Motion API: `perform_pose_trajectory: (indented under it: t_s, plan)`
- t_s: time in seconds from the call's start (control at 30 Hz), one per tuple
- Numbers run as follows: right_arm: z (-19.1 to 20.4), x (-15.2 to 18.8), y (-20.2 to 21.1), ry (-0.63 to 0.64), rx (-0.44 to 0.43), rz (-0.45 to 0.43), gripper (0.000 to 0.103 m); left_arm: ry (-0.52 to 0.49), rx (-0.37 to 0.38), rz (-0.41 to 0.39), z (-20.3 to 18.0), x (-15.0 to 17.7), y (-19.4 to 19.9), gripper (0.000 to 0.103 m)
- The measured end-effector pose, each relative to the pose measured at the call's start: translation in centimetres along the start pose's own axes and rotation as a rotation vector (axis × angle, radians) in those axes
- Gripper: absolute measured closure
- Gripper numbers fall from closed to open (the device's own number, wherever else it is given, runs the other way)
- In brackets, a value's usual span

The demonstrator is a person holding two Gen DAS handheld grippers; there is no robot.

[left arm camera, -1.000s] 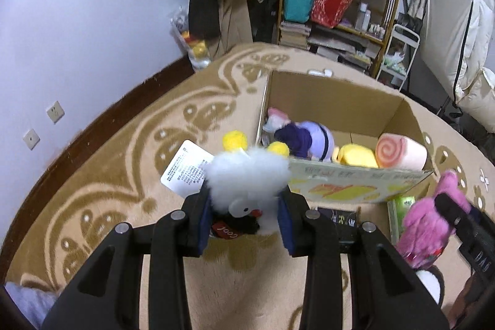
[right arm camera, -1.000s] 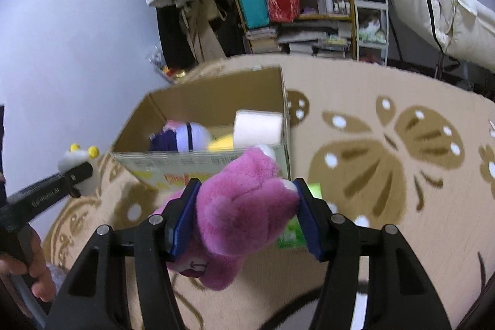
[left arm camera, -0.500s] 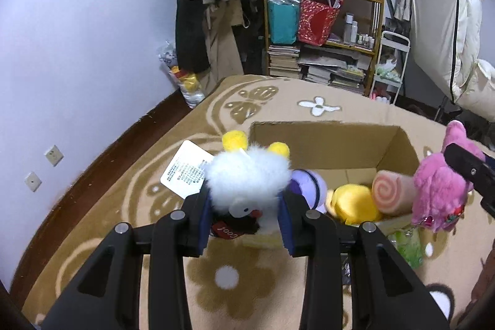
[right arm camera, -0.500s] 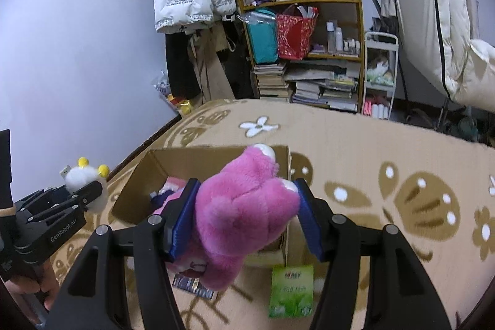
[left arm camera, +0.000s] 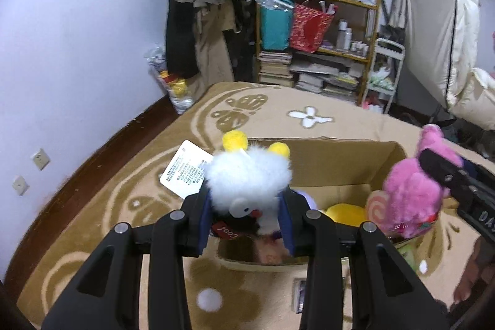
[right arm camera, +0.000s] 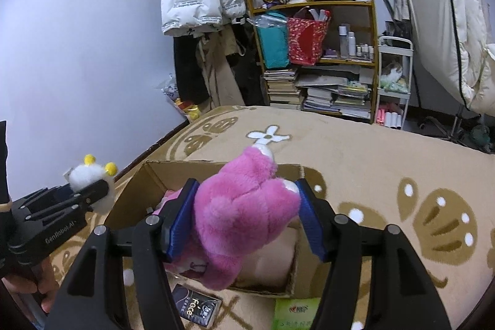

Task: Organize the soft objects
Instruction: 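Carry keychain into box with left tool while right tool carries pink bear in, then open both tools and lift them away from the box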

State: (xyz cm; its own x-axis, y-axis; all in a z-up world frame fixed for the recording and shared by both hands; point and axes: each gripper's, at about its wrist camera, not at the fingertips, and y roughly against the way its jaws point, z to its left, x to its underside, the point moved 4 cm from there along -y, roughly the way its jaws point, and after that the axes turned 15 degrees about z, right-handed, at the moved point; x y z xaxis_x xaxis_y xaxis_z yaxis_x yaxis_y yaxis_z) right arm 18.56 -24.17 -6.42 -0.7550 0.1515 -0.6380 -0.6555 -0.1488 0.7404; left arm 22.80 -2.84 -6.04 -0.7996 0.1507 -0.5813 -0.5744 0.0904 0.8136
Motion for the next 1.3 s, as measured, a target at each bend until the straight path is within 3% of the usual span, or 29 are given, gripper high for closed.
perform_pose_trajectory:
  t_s: [0.33,0.77,0.83,0.93,0.97,1.03,1.07,1.17,1.3]
  plan:
    - [-0.8,0.1,-1.6,-0.039,0.0,0.001,0.032,-0.005,0.02,0.009,-1.0,0.2,-1.5,0.067]
    - [-1.4,-0.1,-2.9,-0.036,0.042,0.004,0.028,-0.02,-0.045,0.026,-1.5,0.4,-2.2,0.065]
    - [-1.3,-0.2,-3.0,-0.03,0.052,0.003,0.028,-0.02,-0.05,0.023,-1.5,0.5,-2.2,0.05]
    - [-1.2,0.0,-3.2,-0.028,0.053,0.013,0.027,-0.013,-0.072,0.007,-1.4,0.7,-2.1,0.043]
    - [-1.2,-0.1,-3.3,-0.029,0.05,0.015,0.026,-0.012,-0.077,0.007,-1.4,0.7,-2.1,0.041]
    - [-1.5,-0.1,-3.3,-0.039,0.046,0.02,0.016,-0.006,-0.079,0.016,-1.2,0.8,-2.2,0.025]
    - [-1.6,0.0,-3.2,-0.042,0.043,0.021,0.01,-0.001,-0.079,0.019,-1.1,0.8,-2.3,0.023]
    - [-2.1,-0.1,-2.5,-0.056,0.012,0.02,0.006,0.01,-0.051,0.016,-0.7,1.1,-2.1,0.02]
    - [-2.7,-0.3,-0.9,-0.07,0.005,0.001,0.0,0.032,-0.067,0.014,-0.2,1.2,-1.3,0.003]
